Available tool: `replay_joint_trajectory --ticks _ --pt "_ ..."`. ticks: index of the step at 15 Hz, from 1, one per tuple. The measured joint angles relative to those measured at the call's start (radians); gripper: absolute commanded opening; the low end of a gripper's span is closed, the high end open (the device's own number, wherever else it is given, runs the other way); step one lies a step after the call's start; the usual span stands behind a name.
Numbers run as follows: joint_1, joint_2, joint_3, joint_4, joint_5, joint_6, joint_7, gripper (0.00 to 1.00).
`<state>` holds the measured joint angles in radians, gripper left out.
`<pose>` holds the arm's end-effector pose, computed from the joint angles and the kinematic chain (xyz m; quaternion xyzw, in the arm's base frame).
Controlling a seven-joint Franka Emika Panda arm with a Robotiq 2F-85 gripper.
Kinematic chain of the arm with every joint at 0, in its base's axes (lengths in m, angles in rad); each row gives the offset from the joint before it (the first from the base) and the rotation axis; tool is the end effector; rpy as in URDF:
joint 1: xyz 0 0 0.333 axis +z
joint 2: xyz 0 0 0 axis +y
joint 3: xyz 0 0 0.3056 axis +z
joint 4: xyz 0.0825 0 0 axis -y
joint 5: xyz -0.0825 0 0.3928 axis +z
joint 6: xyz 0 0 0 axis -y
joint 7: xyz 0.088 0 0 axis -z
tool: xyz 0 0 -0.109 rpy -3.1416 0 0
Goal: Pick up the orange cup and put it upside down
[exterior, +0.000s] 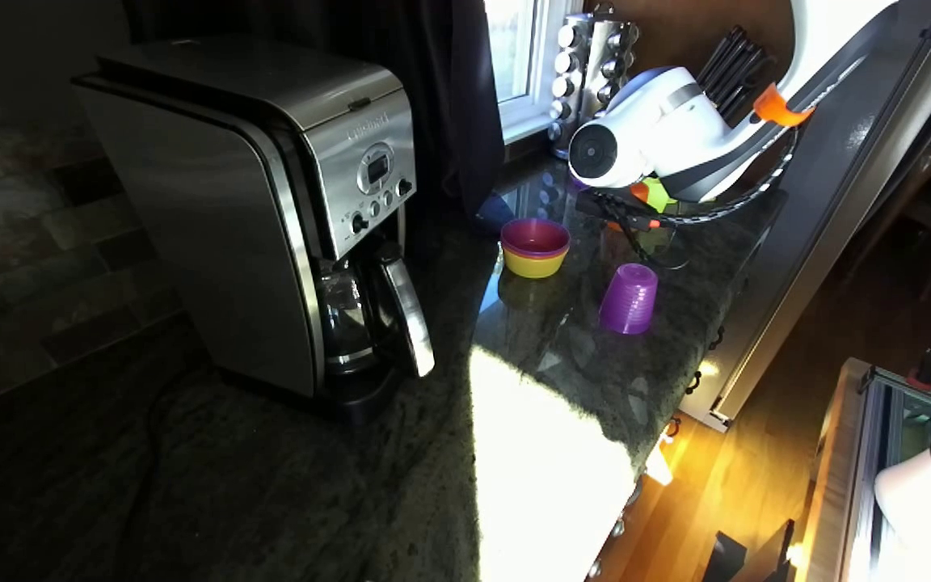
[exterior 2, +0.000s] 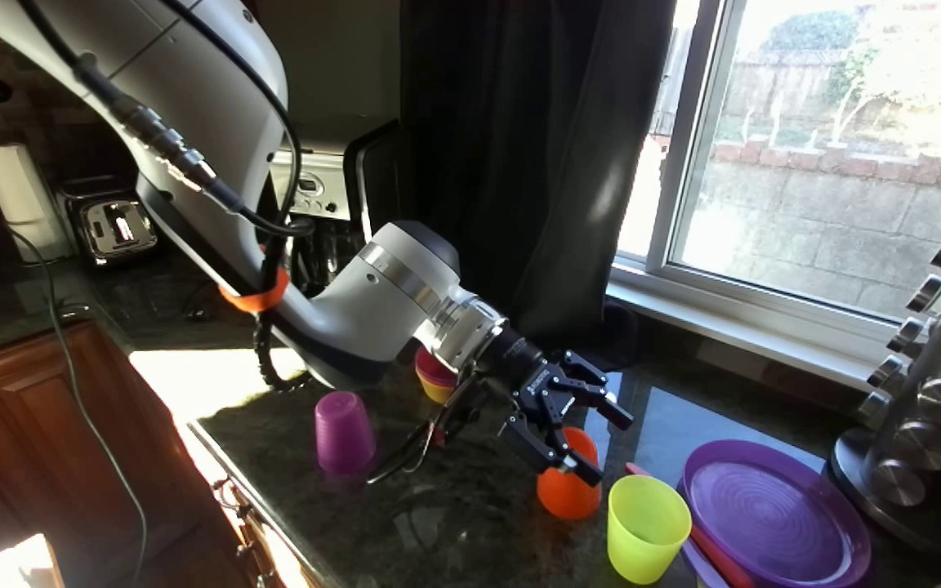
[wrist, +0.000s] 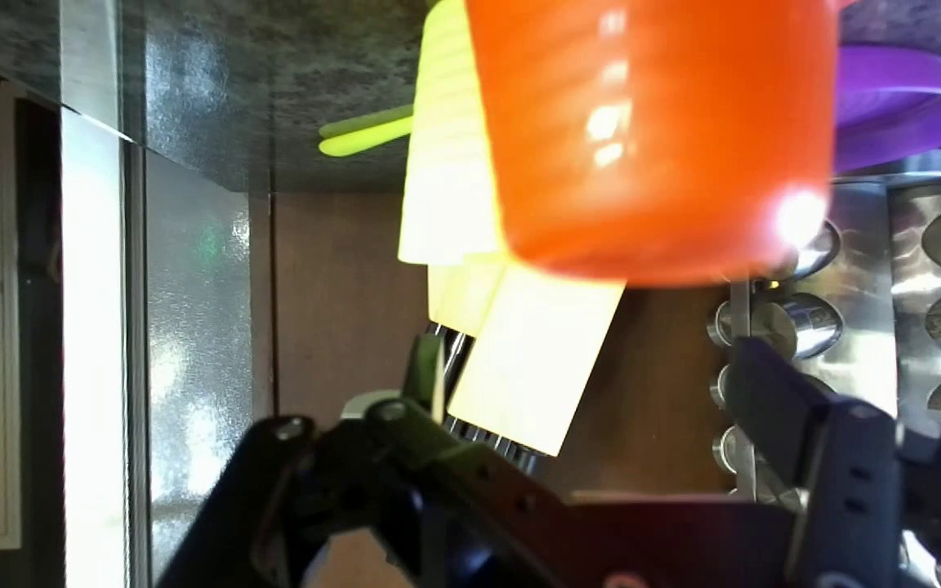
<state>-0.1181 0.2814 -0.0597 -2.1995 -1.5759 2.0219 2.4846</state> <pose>0.5293 -0.1560 0.2456 0.5945 -0.5566 0.4429 0.3751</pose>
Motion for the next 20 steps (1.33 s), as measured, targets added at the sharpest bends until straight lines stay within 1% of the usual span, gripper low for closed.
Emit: replay_joint_trajectory --ticks 7,9,11,13,16,18,20 --pt "0.001 -0.005 0.001 0.000 0.005 0.000 -0.007 1.00" --pt "0.001 -0.018 0.001 0.000 0.015 0.003 -0.027 1.00" --pt "-0.003 -0.040 0.001 -0.003 0.036 0.038 -0.077 1.00" --pt "-0.016 -0.073 -0.003 -0.010 0.067 0.117 -0.156 1.00" --pt "-0.051 -0.137 -0.024 -0.027 0.133 0.292 -0.308 1.00" --pt "-0.076 -0.185 -0.049 -0.042 0.208 0.401 -0.443 1.00" --pt "-0.095 -0.230 -0.076 -0.062 0.306 0.484 -0.602 1.00"
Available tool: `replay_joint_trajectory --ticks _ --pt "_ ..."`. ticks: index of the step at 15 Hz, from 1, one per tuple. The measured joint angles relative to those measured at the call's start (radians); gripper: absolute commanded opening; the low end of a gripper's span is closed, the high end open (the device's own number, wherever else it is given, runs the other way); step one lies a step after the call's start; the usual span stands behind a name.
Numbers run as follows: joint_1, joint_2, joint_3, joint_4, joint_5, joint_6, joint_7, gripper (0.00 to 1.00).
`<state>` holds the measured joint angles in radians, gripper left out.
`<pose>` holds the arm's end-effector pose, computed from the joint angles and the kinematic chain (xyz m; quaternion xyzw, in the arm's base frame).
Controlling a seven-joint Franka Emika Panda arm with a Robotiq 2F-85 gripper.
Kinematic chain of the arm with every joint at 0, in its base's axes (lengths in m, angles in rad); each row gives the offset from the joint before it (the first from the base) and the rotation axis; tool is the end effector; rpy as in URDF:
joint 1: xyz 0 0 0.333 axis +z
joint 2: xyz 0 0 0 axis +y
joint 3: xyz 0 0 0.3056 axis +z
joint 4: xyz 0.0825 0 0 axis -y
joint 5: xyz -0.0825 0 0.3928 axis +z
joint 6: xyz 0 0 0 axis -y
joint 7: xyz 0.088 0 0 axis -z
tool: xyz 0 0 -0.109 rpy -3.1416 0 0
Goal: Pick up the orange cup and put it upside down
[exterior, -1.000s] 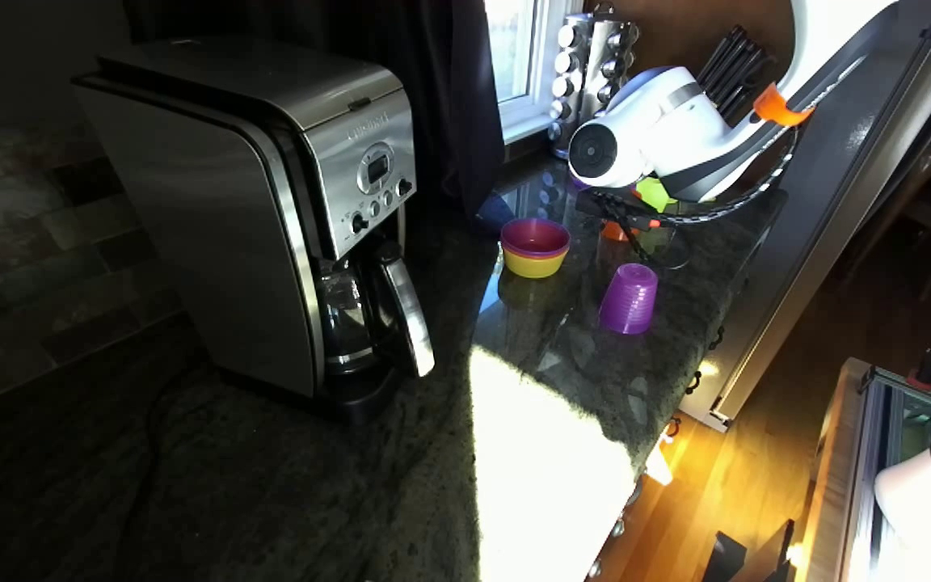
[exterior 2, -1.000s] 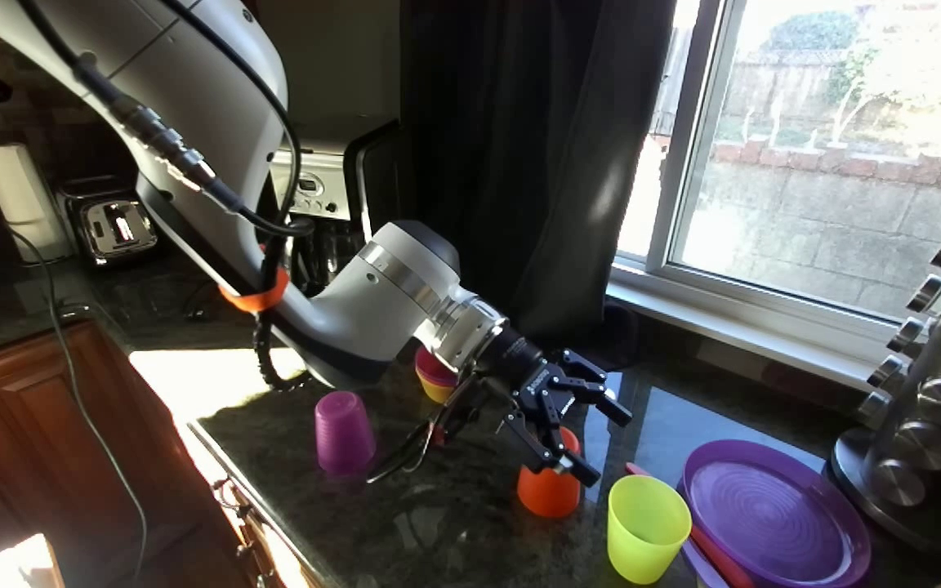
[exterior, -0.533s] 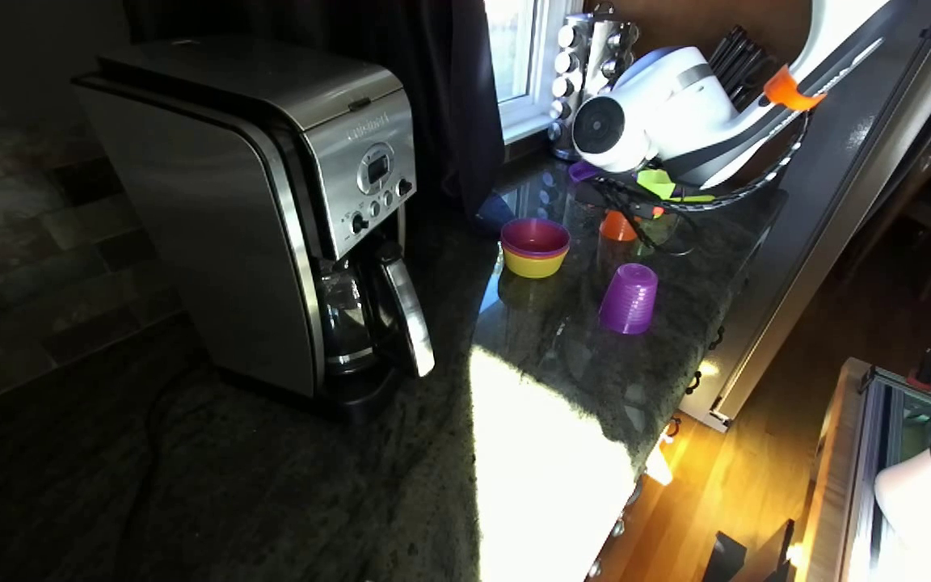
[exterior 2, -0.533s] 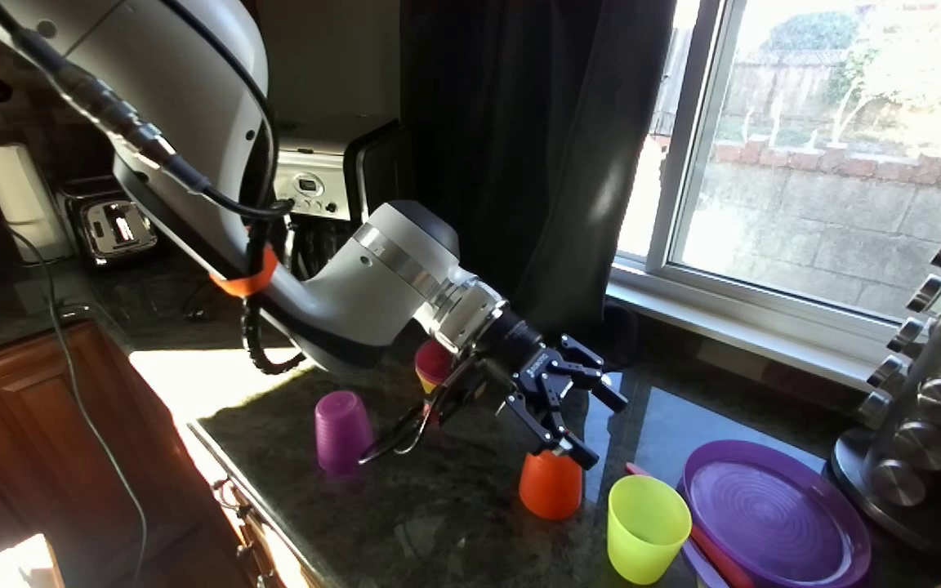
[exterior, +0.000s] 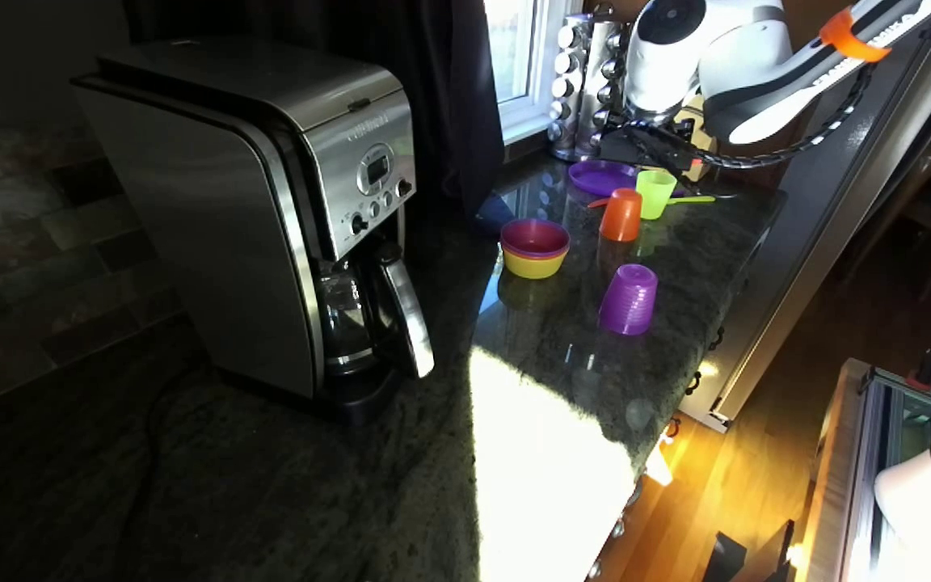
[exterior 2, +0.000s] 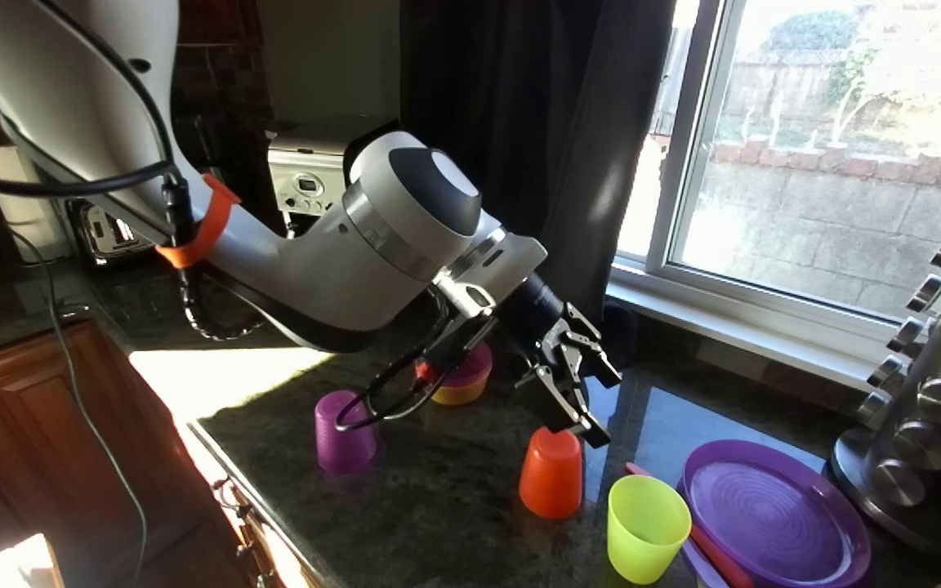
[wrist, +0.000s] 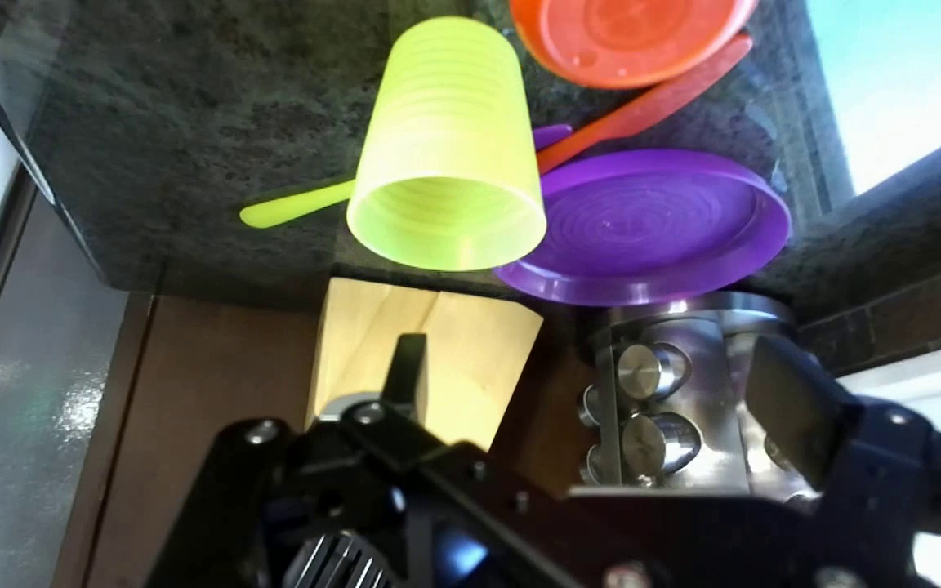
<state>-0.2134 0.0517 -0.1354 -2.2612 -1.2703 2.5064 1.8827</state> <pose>0.5169 -0.1816 0.3362 0.7482 -0.5243 0.3322 0.2345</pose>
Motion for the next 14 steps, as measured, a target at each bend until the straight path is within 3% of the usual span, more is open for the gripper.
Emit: replay_joint_trajectory --ticks 3,6,10,14 --pt "-0.013 -0.049 -0.032 -0.051 0.156 0.086 -0.233 1.00" --pt "-0.013 -0.091 -0.043 -0.099 0.324 0.098 -0.459 1.00" --pt "-0.013 -0.159 -0.049 -0.112 0.515 0.054 -0.735 1.00" --pt "-0.013 -0.226 -0.050 -0.112 0.605 -0.017 -0.908 1.00"
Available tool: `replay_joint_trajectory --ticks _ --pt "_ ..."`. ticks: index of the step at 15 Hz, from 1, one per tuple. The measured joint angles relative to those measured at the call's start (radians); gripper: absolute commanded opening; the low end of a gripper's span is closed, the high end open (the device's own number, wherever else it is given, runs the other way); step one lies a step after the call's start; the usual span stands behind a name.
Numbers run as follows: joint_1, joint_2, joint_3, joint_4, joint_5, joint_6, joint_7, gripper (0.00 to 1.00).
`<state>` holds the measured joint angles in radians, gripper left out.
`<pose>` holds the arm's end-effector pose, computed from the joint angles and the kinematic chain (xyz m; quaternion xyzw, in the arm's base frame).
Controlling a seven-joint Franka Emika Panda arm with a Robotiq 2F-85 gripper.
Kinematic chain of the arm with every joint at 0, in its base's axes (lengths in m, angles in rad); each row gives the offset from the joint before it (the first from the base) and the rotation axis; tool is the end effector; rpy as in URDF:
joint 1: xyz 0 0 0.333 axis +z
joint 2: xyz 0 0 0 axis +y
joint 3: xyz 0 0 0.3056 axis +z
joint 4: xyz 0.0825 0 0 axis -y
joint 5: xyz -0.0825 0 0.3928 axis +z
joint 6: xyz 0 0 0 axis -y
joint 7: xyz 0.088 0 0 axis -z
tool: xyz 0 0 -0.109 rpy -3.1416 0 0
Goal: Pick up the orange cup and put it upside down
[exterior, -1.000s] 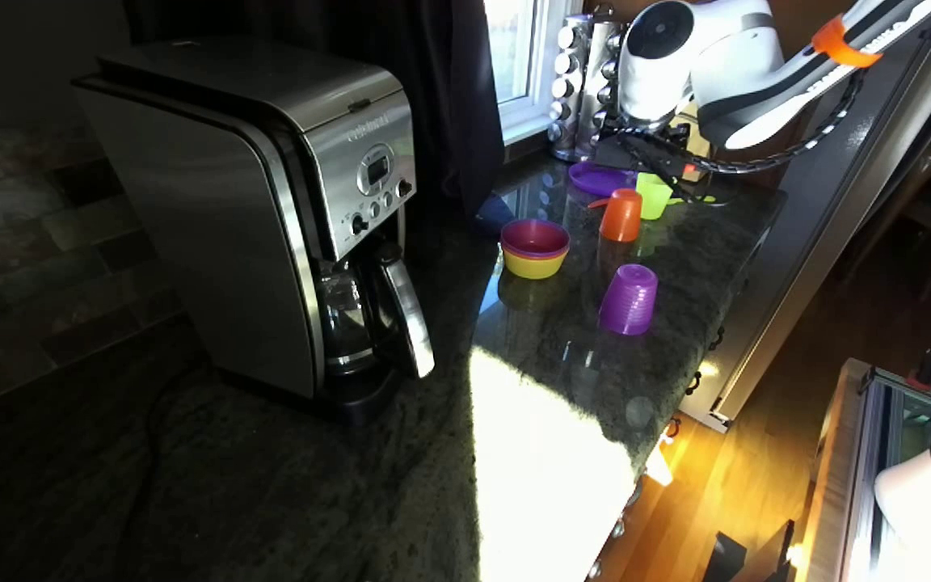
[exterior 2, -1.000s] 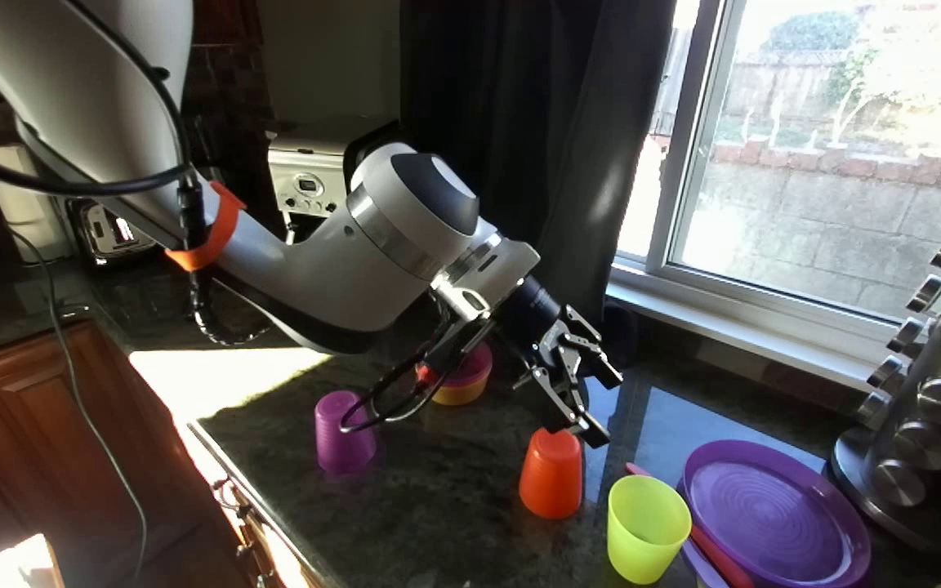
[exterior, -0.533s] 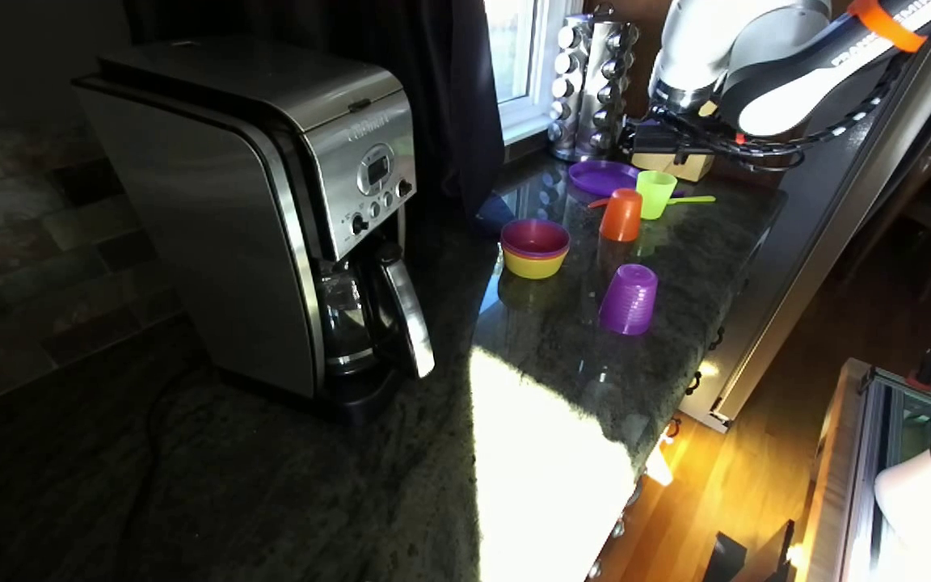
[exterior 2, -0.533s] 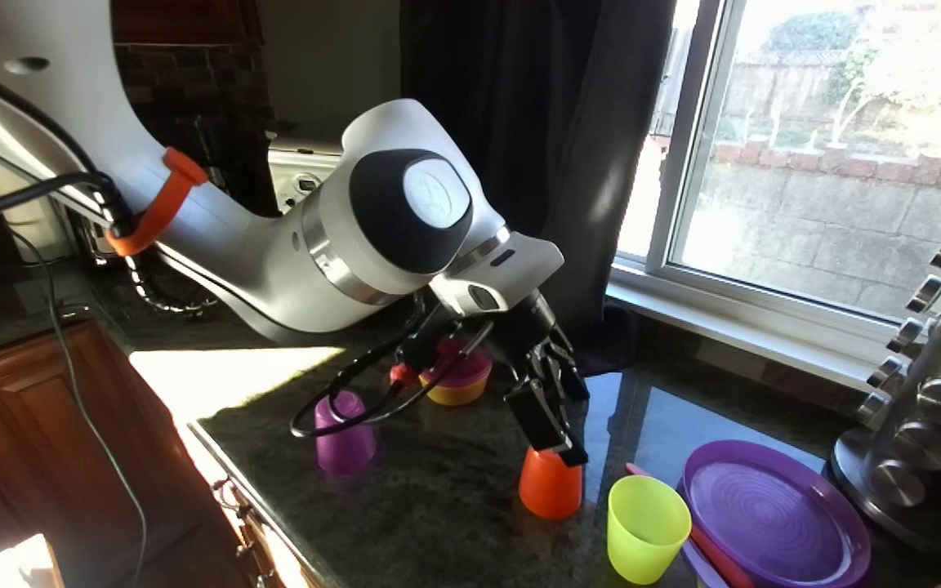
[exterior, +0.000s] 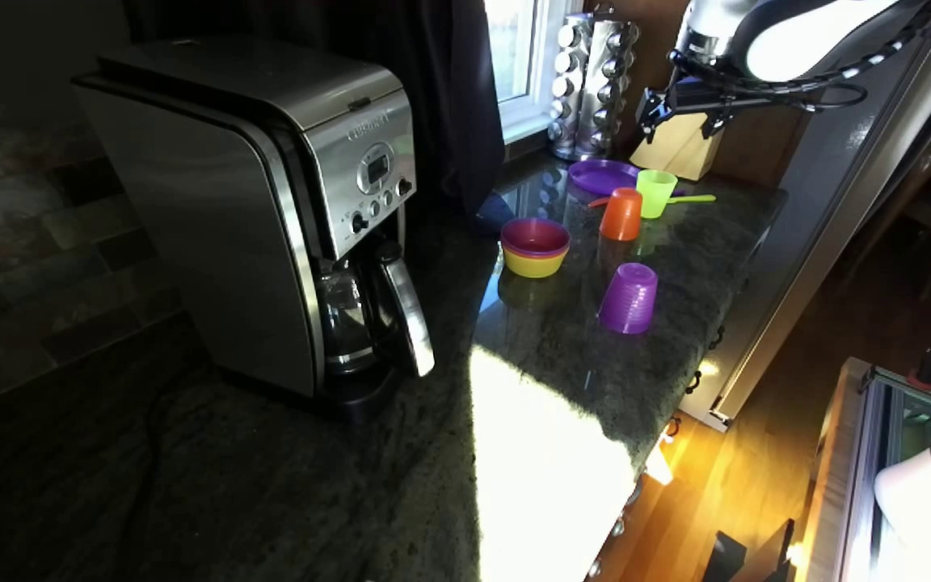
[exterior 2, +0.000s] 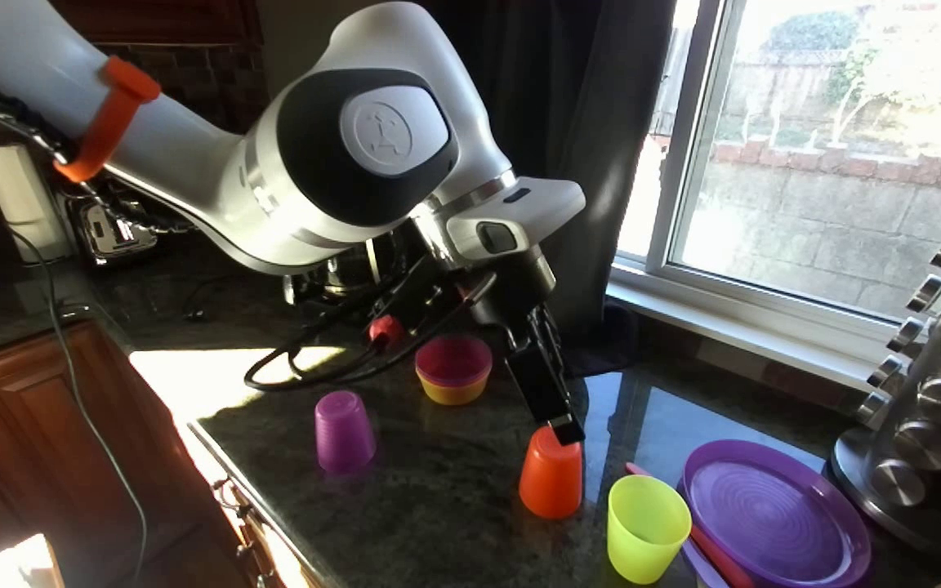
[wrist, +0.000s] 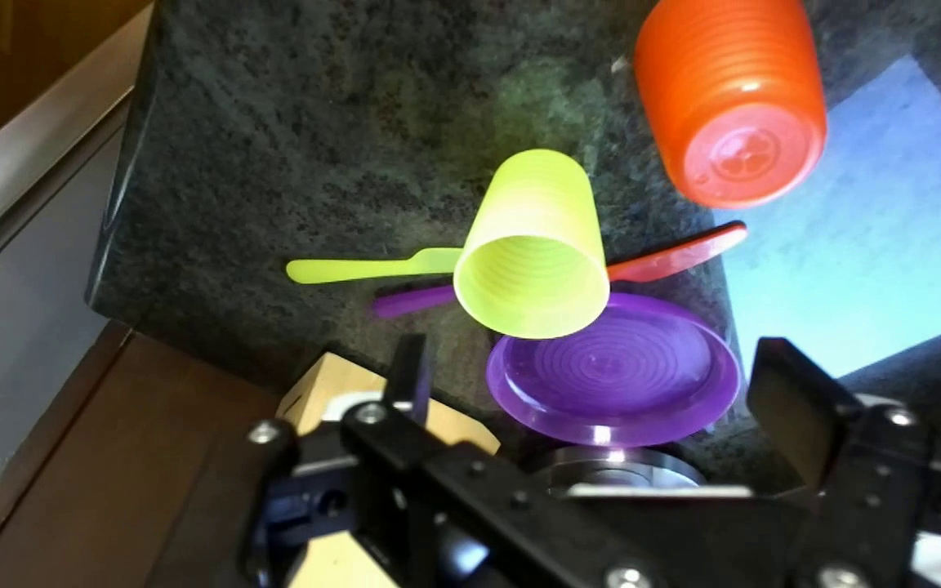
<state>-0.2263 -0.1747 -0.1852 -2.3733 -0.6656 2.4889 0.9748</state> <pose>0.4678 -0.2026 0.4030 0.8675 -0.4248 0.1945 0.1710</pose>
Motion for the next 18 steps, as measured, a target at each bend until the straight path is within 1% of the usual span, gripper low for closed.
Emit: replay_joint_trajectory --ticks 5,11,18 --pt "0.000 -0.033 0.001 0.000 0.125 -0.041 -0.178 1.00" --pt "-0.005 -0.058 0.004 0.000 0.214 -0.080 -0.316 1.00" --pt "-0.009 -0.066 0.006 -0.001 0.225 -0.084 -0.338 1.00"
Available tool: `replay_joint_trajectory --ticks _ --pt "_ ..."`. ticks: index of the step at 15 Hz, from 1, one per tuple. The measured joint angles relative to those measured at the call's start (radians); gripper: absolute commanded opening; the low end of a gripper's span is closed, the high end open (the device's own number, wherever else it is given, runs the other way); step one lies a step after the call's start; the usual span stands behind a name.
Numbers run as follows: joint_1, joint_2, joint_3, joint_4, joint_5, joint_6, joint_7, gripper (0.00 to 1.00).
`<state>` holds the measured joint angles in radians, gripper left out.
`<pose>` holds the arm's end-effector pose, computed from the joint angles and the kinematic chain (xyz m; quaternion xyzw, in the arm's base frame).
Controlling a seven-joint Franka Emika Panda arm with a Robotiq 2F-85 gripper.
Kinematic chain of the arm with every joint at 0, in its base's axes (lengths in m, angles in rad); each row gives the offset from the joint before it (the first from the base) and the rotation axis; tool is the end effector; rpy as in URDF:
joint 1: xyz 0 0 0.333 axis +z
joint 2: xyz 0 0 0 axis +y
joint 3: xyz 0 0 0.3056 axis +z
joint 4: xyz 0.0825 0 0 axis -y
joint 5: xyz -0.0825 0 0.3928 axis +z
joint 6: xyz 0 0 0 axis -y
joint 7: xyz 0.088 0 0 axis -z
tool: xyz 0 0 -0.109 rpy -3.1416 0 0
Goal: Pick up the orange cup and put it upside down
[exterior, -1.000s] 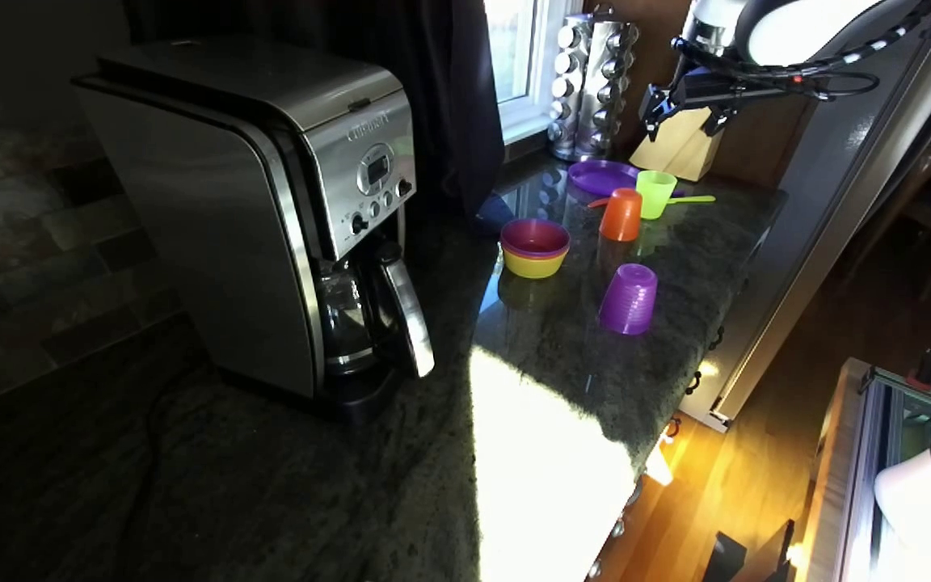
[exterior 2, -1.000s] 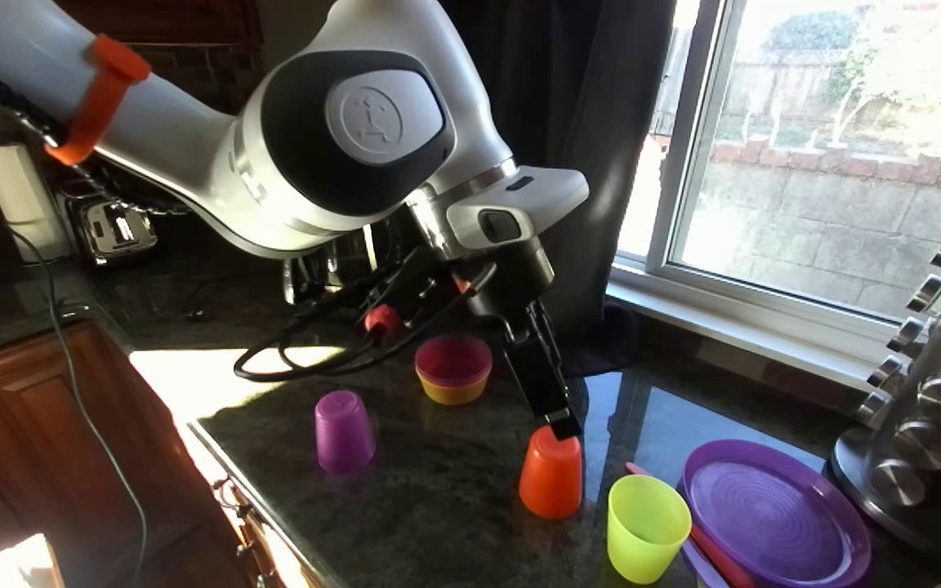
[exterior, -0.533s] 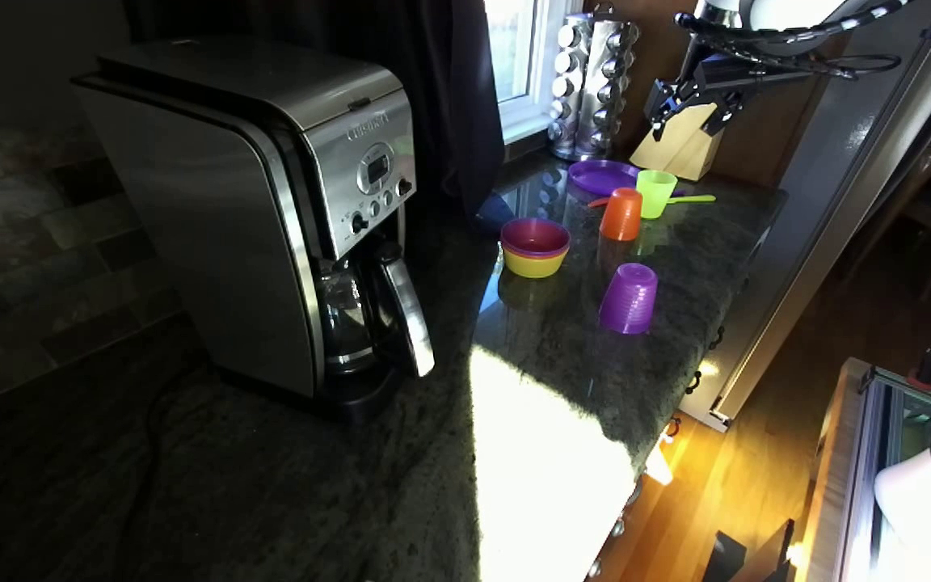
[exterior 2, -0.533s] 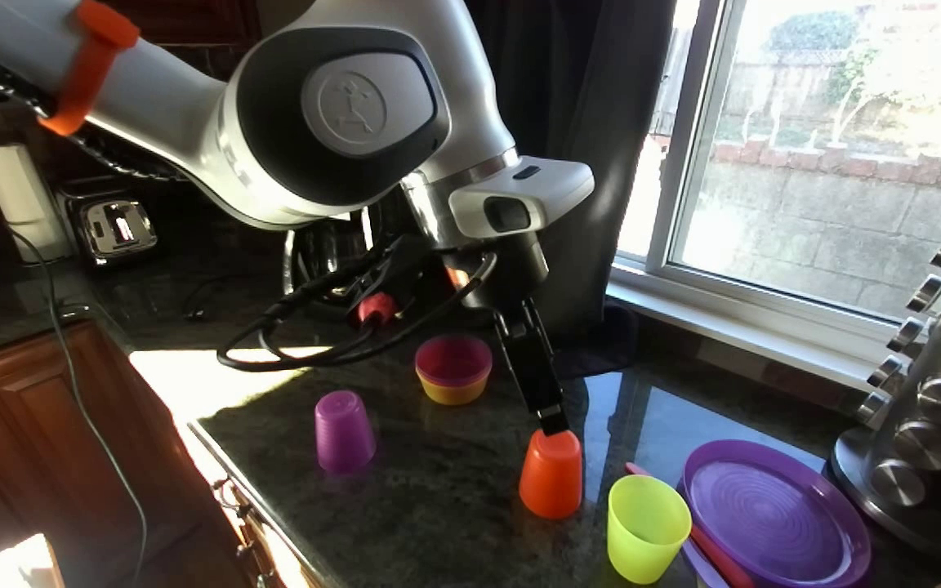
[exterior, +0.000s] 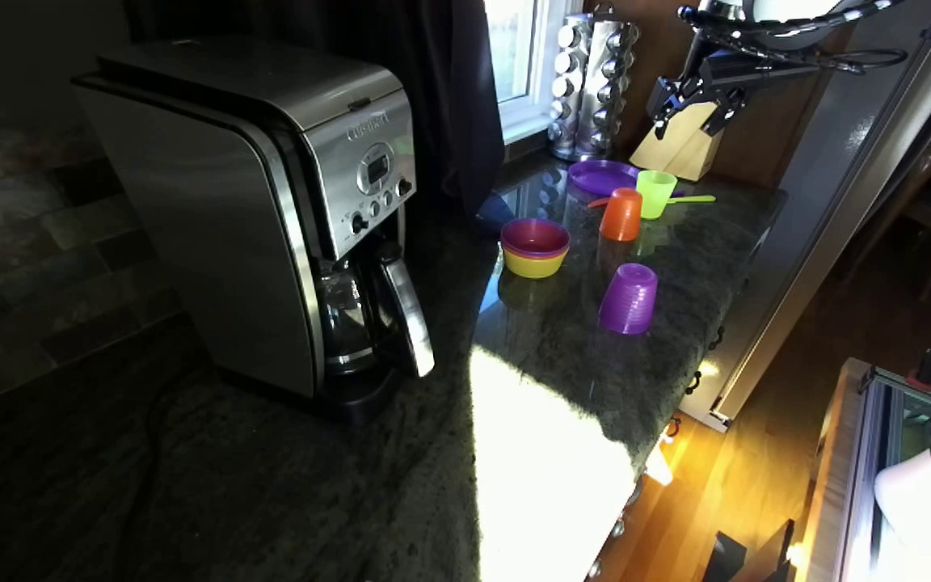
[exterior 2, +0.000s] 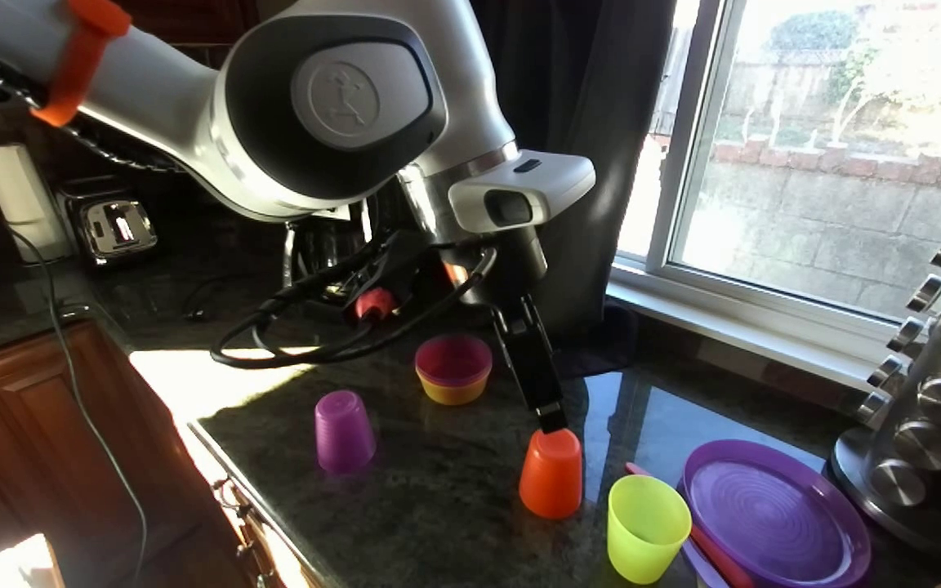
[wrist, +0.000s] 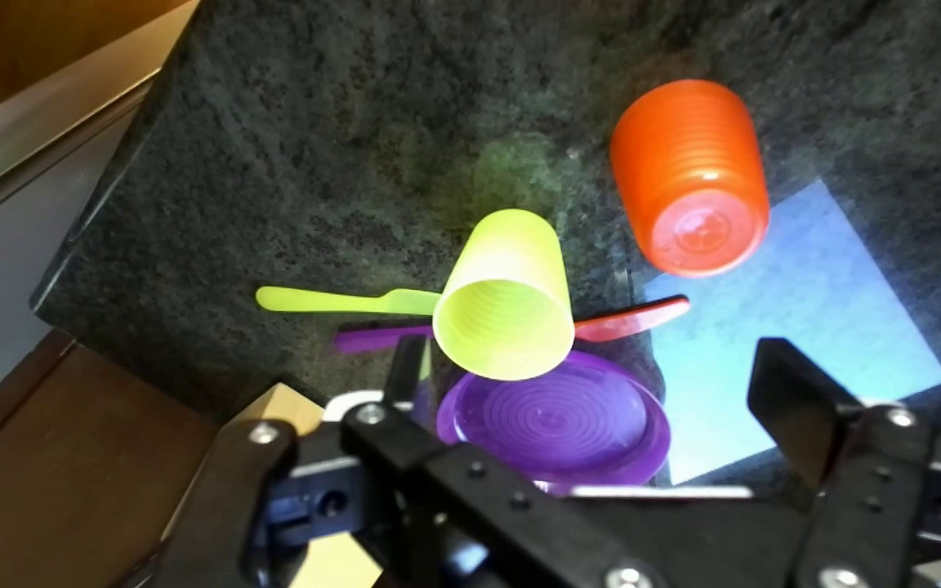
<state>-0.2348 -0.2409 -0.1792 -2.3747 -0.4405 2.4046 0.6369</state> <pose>0.4541 -0.2049 0.4267 0.9097 -0.3651 0.1487 0.1304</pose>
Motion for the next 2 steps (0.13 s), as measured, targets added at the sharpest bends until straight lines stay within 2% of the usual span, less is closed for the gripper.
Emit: replay_joint_trajectory --ticks 2 --pt "0.000 0.000 0.000 0.000 0.000 0.000 -0.001 1.00"
